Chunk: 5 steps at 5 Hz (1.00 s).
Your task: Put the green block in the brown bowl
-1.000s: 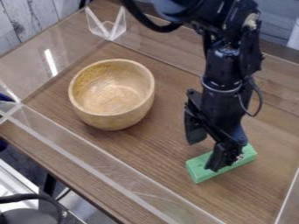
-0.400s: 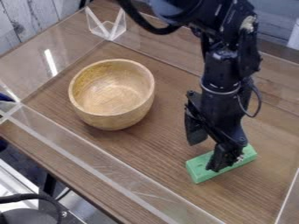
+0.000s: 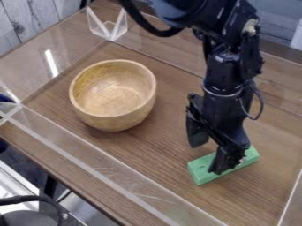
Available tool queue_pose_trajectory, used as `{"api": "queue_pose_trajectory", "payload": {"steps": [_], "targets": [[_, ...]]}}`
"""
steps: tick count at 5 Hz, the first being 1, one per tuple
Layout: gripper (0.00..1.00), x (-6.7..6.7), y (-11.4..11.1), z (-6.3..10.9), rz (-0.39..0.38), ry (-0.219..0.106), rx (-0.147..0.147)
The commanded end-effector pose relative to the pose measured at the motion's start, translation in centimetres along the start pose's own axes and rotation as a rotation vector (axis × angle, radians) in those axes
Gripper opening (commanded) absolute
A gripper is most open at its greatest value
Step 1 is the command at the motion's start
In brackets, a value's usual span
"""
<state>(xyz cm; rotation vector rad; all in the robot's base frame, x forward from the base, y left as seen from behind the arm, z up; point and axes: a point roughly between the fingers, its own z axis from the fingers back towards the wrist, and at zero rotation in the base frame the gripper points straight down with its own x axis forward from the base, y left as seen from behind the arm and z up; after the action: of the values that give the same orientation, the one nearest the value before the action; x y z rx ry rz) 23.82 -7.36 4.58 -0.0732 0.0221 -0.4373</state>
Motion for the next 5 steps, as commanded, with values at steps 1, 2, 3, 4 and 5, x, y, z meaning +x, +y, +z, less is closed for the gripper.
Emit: {"api": "queue_pose_trajectory", "payload": {"steps": [1, 2, 3, 4, 5], "targets": [[1.00, 0.80, 0.28, 1.24, 0.005, -0.041, 0.012], [1.00, 0.90, 0.30, 1.48, 0.006, -0.045, 0.016], [1.00, 1.04, 0.32, 1.69, 0.005, -0.049, 0.019], [1.00, 1.16, 0.29, 1.74, 0.005, -0.051, 0.021], [1.00, 1.31, 0.36, 1.05, 0.001, -0.046, 0.018]]}}
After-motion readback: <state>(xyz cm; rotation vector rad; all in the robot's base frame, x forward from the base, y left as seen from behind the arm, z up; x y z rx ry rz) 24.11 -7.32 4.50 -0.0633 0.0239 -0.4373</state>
